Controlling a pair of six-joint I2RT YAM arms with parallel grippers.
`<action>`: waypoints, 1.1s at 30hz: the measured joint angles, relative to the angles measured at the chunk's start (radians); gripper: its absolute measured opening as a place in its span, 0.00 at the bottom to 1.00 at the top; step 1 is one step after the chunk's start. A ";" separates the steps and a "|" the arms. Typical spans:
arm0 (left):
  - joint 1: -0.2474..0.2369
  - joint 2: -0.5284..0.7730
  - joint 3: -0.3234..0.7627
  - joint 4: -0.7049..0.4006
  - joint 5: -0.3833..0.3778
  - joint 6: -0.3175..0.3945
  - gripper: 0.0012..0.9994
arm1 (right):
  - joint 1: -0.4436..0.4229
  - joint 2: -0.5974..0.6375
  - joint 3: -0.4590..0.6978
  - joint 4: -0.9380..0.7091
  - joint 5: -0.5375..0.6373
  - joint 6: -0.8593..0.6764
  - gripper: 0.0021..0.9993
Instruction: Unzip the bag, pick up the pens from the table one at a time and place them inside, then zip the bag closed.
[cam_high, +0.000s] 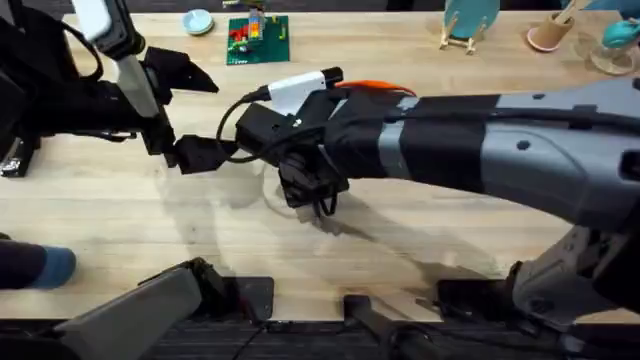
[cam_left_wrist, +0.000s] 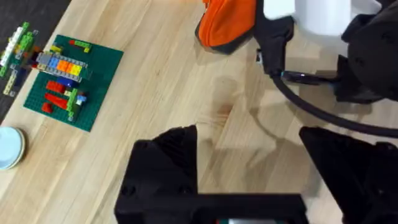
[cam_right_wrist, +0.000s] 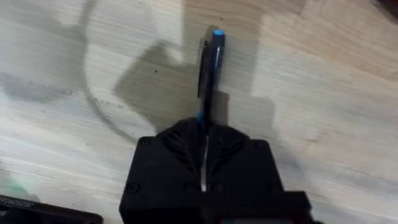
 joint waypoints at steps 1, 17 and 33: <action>0.000 0.000 0.000 0.000 0.000 0.000 0.99 | 0.000 0.000 0.000 -0.001 0.000 0.000 0.04; 0.000 0.000 0.000 0.000 0.000 0.000 0.99 | -0.053 -0.009 -0.001 -0.058 -0.016 -0.008 0.03; 0.000 0.000 0.000 0.000 0.000 0.000 0.99 | -0.160 -0.189 0.078 -0.124 -0.016 -0.334 0.03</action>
